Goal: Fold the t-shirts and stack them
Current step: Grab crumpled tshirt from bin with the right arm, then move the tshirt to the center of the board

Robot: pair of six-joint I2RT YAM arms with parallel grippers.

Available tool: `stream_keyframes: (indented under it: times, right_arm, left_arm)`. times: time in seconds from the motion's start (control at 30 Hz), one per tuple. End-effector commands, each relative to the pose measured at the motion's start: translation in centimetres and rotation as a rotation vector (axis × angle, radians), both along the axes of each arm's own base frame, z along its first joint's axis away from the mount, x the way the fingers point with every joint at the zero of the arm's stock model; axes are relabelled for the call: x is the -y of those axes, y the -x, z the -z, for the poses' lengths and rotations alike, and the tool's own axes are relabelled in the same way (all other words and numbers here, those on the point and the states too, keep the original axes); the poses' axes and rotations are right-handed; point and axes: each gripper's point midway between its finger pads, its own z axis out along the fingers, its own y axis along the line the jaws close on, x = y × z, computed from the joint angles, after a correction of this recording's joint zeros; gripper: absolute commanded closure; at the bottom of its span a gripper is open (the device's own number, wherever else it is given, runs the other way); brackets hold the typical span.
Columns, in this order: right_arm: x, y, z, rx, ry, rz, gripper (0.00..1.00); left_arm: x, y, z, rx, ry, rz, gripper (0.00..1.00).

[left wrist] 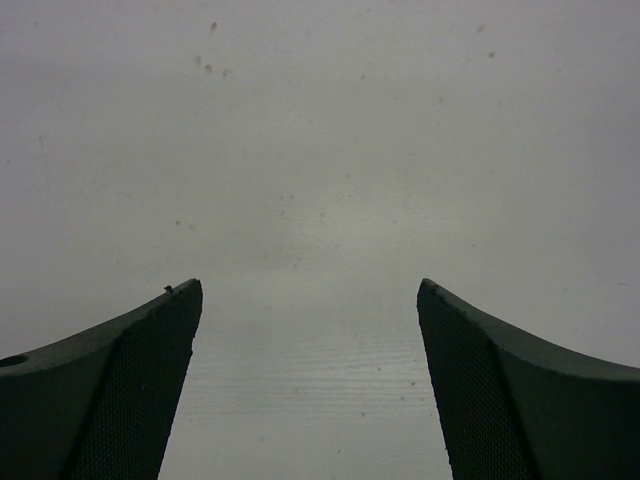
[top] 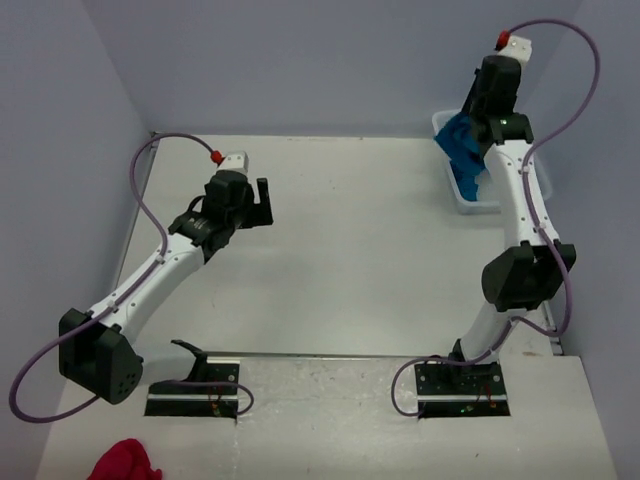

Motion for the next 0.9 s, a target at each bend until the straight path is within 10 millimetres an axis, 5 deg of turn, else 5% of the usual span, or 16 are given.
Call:
stream_keyframes:
  times: [0.0,0.03,0.23,0.47,0.67,0.87]
  right_arm:
    - [1.0,2.7,-14.2,0.276,0.132,-0.005,1.00]
    - [0.2,3.6,-18.1,0.352,0.146,-0.034,1.00]
    - [-4.0,8.9,-28.3,0.569,0.200,-0.215,1.00]
    - [-10.4,15.0,-32.4,0.670,0.272,-0.439,1.00]
    - [-8.6,21.6,-37.8,0.820,0.313,-0.382,1.00]
    - [-6.6,26.2,-38.1,0.846,0.314,-0.349,1.00]
  left_arm:
    - [-1.7,-1.1,-0.5,-0.025,-0.045,-0.132,0.11]
    - [-1.9,-1.3,-0.3,-0.037,-0.036,-0.147,0.10]
    - [-3.8,-2.4,0.8,-0.100,0.062,-0.177,0.08]
    - [-5.5,-2.7,-0.4,-0.077,0.018,-0.225,0.08]
    - [-6.3,-2.3,-1.6,-0.056,0.000,-0.252,0.09]
    - [-9.8,-2.5,-6.6,0.039,-0.118,-0.381,0.08]
